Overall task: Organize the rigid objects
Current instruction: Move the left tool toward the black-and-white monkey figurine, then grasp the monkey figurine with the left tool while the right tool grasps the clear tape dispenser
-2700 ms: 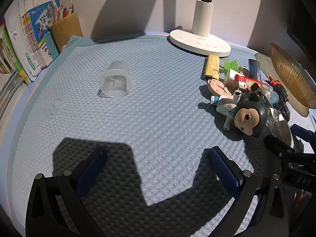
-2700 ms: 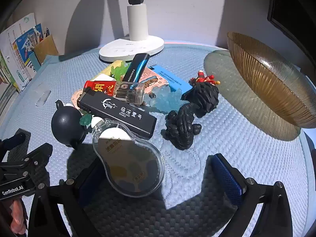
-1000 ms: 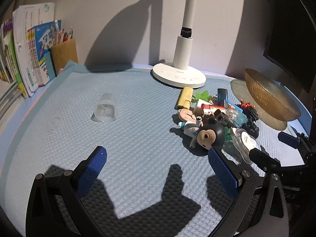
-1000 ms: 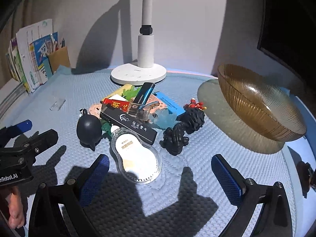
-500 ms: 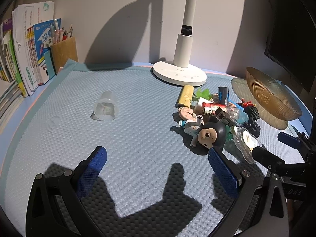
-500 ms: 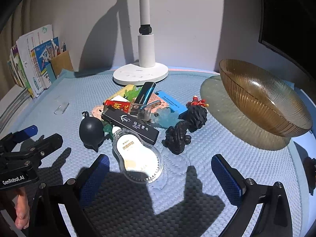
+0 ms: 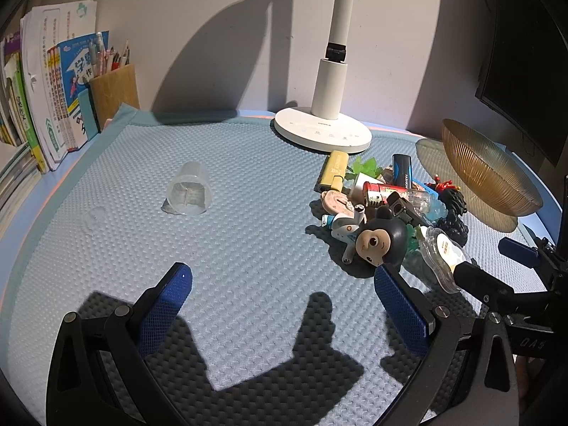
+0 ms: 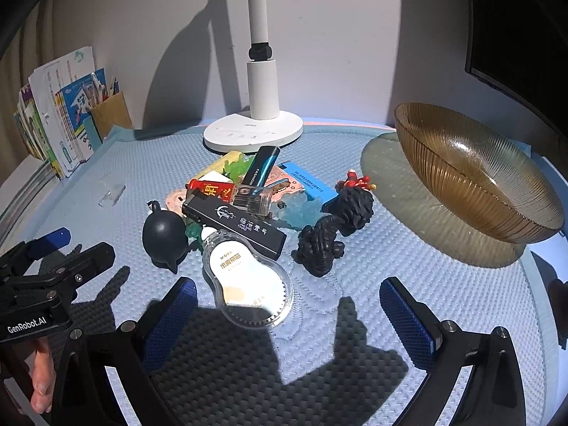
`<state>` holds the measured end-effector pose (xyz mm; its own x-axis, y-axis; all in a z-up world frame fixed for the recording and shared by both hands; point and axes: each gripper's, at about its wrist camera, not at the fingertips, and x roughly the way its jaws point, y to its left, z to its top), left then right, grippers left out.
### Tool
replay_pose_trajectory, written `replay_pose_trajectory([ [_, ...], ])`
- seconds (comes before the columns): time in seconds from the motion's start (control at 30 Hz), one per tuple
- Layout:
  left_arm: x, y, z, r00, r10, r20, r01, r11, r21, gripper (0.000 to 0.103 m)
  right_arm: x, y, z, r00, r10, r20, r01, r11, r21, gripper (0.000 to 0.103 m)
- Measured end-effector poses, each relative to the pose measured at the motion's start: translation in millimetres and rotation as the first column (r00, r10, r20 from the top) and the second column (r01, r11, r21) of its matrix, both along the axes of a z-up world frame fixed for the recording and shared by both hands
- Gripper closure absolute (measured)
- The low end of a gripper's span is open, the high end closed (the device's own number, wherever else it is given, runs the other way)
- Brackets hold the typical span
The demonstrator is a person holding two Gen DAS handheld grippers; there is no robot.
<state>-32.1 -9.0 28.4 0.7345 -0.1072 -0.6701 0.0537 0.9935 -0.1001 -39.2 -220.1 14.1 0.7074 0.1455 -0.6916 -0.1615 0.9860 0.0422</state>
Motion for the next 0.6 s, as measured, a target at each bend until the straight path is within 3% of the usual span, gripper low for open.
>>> replay_pose_trajectory([
  [0.37, 2.1, 2.4, -1.2, 1.0, 0.001, -0.023, -0.001, 1.0, -0.014, 0.001, 0.9, -9.0, 1.4, 1.0, 0.009, -0.008, -0.009, 0.998, 0.064, 0.0],
  [0.53, 5.8, 10.9, -0.5, 0.99, -0.099, -0.104, 0.089, 0.991, -0.1, 0.001, 1.1, -13.1, 0.3, 0.995, 0.085, -0.047, -0.078, 0.989, 0.125, 0.0],
  [0.6, 9.4, 8.9, 3.8, 0.982, -0.144, -0.122, 0.132, 0.986, -0.097, 0.001, -1.5, -16.3, 0.0, 0.99, 0.131, -0.059, -0.12, 0.978, 0.172, 0.003],
])
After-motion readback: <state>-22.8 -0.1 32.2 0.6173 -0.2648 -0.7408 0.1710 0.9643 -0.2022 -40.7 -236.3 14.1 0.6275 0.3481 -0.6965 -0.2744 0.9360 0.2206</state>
